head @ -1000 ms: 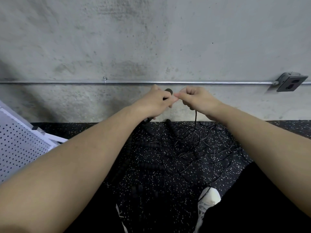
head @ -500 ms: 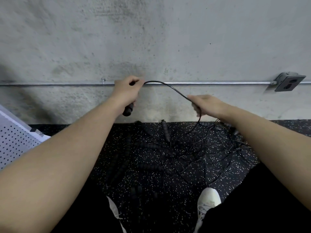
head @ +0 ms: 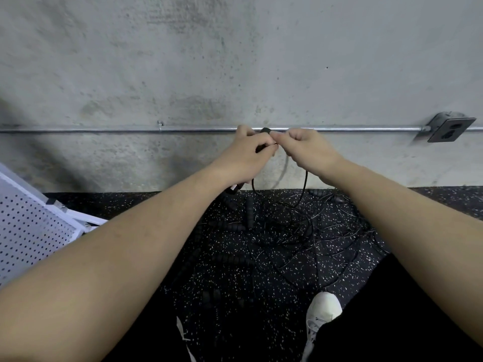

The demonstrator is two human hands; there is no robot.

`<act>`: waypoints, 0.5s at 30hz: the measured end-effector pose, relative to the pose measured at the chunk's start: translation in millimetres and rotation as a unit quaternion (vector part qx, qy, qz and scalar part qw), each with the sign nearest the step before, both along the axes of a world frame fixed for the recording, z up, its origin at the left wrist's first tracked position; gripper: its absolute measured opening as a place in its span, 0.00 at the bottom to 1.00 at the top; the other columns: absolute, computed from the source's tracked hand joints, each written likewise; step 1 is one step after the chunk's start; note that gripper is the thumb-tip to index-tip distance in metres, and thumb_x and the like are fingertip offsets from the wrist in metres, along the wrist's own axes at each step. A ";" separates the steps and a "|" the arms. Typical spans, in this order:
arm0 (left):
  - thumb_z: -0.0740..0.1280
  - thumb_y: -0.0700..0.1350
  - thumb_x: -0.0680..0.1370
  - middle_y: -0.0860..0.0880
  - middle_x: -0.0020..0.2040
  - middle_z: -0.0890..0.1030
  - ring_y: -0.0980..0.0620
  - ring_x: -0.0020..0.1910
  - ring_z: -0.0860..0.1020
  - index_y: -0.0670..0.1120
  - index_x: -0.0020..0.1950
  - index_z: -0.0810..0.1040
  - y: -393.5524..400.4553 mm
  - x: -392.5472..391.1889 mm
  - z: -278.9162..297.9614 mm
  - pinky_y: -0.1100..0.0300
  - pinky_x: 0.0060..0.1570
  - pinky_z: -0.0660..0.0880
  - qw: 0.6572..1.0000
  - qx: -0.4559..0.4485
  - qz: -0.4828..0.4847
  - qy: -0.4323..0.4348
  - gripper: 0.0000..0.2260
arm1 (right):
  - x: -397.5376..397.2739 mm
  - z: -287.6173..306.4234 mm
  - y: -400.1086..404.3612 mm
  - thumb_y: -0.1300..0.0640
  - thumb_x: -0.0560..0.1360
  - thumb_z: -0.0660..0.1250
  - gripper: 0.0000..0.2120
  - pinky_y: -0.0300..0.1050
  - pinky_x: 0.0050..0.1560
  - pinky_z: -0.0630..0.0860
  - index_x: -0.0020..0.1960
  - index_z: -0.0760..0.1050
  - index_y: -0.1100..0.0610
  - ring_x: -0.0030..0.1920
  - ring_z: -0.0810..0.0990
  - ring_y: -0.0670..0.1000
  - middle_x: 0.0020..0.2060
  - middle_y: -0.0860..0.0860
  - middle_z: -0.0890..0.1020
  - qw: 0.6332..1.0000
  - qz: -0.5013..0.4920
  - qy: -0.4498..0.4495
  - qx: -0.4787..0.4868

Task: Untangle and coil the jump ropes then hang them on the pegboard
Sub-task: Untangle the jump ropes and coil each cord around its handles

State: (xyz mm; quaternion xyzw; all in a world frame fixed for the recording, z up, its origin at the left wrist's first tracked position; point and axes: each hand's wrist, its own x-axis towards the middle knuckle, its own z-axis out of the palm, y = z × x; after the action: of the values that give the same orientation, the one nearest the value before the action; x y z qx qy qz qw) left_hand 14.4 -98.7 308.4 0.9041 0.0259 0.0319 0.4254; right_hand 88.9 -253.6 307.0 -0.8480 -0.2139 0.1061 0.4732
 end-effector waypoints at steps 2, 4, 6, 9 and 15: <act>0.60 0.54 0.85 0.50 0.59 0.66 0.51 0.34 0.76 0.51 0.47 0.76 2.2 2.2 -0.7 0.66 0.27 0.75 1.000 -0.012 0.010 0.002 0.12 | -1.1 -0.6 -4.9 0.36 0.80 0.60 0.23 0.46 0.38 0.71 0.37 0.73 0.52 0.31 0.71 0.49 0.29 0.49 0.74 0.999 0.013 0.044 0.008; 0.60 0.54 0.85 0.47 0.60 0.67 0.49 0.36 0.77 0.52 0.44 0.75 8.2 6.1 -1.0 0.65 0.26 0.75 0.998 -0.044 0.042 -0.013 0.12 | 1.0 -5.4 -13.3 0.34 0.82 0.52 0.28 0.53 0.53 0.79 0.43 0.78 0.54 0.39 0.80 0.51 0.33 0.53 0.82 0.993 0.045 0.105 -0.022; 0.61 0.54 0.84 0.40 0.63 0.70 0.48 0.37 0.78 0.56 0.42 0.75 19.9 10.7 -0.1 0.65 0.25 0.73 0.992 -0.083 0.092 -0.031 0.12 | 3.0 -12.8 -23.7 0.32 0.82 0.44 0.33 0.56 0.65 0.73 0.51 0.79 0.53 0.51 0.83 0.50 0.42 0.50 0.87 0.980 0.080 0.146 -0.111; 0.61 0.54 0.84 0.34 0.62 0.74 0.48 0.33 0.77 0.55 0.45 0.77 40.3 14.8 -1.0 0.65 0.22 0.71 0.980 -0.116 0.162 -0.021 0.10 | 5.4 -22.4 -39.0 0.31 0.81 0.38 0.37 0.58 0.66 0.67 0.56 0.79 0.53 0.52 0.83 0.49 0.46 0.48 0.87 0.949 0.124 0.199 -0.210; 0.64 0.50 0.83 0.46 0.43 0.77 0.51 0.27 0.73 0.54 0.59 0.78 50.8 6.9 -9.2 0.64 0.20 0.68 0.979 -0.099 0.164 0.061 0.07 | 17.4 -21.8 -45.2 0.34 0.81 0.57 0.24 0.58 0.60 0.79 0.38 0.73 0.53 0.37 0.76 0.52 0.31 0.51 0.78 0.980 0.007 0.109 -0.166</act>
State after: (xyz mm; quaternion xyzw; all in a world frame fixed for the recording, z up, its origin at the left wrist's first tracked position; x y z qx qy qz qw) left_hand 21.3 -47.9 299.2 0.8410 0.2032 0.0435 0.4995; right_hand 106.3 -298.9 285.1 -0.8964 -0.1468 0.2353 0.3459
